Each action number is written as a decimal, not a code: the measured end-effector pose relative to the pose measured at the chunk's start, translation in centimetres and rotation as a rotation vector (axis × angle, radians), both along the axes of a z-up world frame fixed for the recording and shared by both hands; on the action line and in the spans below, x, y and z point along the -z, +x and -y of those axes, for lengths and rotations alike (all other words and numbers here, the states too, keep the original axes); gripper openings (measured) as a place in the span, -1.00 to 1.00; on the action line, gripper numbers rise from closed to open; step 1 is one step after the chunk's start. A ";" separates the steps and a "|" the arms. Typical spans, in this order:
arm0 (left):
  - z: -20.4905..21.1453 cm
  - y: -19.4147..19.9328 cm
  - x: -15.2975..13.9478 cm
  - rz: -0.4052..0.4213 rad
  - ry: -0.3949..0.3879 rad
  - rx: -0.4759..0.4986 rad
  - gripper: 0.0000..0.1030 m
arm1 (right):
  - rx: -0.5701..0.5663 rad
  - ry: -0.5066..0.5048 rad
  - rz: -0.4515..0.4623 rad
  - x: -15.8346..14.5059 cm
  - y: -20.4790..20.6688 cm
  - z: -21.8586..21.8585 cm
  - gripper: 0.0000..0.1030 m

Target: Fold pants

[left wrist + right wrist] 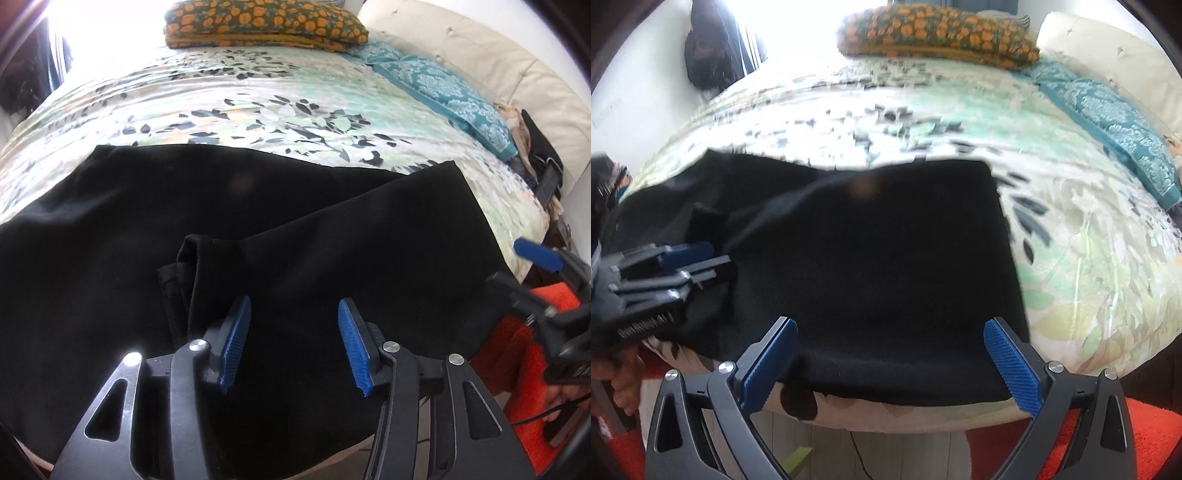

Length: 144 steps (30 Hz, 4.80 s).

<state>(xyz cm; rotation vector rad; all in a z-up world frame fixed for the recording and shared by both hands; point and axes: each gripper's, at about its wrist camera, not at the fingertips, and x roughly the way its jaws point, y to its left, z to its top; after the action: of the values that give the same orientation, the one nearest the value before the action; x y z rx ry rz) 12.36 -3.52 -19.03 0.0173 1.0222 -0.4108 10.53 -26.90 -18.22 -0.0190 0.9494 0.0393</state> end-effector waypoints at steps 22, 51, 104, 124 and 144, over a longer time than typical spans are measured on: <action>1.2 -0.4 -1.4 0.001 0.071 0.037 0.32 | 0.002 0.110 -0.007 -2.1 1.8 2.6 0.97; -1.3 -3.8 -2.0 -0.058 0.151 -0.065 0.77 | 0.047 0.110 -0.122 0.2 -2.2 1.1 0.98; -28.3 0.6 -8.0 0.012 -0.075 -0.602 0.80 | -0.023 0.059 0.015 -0.9 -1.6 -1.9 0.98; -42.4 4.2 2.1 -0.317 -0.314 -0.724 0.96 | -0.045 0.033 -0.014 -0.1 -1.3 -3.3 0.98; -37.7 1.8 -2.4 -0.345 -0.367 -0.556 -0.64 | -0.027 0.078 -0.015 0.0 -0.3 -2.9 0.98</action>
<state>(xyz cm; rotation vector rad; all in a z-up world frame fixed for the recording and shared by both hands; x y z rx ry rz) 14.20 34.15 -16.66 -0.6732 1.2225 -0.0843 10.20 -23.95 -18.20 0.0407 0.9622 0.1018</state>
